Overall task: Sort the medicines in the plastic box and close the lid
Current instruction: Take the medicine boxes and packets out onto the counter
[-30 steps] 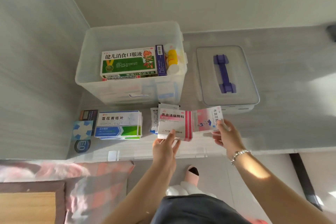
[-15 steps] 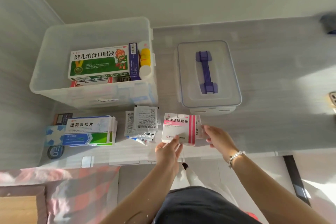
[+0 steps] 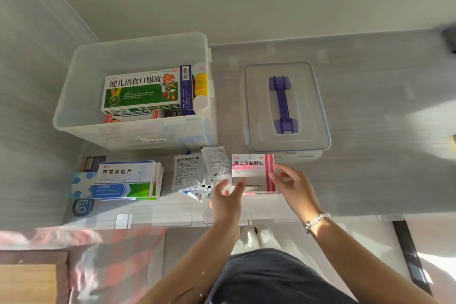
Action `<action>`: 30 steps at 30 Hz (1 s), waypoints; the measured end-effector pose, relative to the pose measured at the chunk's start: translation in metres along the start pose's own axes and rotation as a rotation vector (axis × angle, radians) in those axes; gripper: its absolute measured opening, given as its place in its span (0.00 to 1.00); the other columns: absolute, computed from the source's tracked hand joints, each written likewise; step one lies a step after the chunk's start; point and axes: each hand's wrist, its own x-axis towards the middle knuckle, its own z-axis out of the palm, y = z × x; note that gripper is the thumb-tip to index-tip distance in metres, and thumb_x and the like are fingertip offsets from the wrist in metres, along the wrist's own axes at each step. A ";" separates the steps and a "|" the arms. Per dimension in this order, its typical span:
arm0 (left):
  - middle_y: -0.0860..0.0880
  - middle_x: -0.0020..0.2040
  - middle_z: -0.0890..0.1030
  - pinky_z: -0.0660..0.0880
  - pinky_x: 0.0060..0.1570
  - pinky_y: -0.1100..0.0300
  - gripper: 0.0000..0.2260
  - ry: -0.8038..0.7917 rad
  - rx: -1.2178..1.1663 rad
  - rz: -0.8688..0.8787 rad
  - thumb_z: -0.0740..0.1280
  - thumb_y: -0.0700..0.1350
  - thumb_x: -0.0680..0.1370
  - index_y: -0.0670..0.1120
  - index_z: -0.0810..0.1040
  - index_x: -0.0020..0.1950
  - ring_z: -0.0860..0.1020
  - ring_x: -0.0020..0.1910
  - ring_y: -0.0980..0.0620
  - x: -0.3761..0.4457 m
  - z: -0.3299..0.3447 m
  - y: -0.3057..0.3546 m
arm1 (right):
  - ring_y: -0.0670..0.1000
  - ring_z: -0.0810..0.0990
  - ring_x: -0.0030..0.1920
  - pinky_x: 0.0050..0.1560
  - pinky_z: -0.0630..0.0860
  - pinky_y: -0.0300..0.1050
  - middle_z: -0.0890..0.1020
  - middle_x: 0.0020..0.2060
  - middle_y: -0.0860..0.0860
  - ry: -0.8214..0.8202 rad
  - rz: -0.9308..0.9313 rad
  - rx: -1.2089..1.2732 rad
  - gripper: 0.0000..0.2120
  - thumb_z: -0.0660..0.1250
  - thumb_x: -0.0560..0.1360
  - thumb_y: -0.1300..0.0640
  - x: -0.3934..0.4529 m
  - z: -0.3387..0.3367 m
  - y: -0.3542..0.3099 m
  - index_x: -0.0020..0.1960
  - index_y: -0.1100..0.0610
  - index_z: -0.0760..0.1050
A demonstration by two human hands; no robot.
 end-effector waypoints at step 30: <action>0.49 0.49 0.77 0.79 0.48 0.56 0.11 -0.249 0.154 0.385 0.61 0.49 0.79 0.47 0.74 0.58 0.78 0.49 0.53 0.082 -0.176 0.223 | 0.49 0.83 0.43 0.48 0.80 0.46 0.84 0.42 0.50 -0.054 -0.384 0.206 0.09 0.68 0.73 0.53 0.045 0.099 -0.257 0.53 0.49 0.77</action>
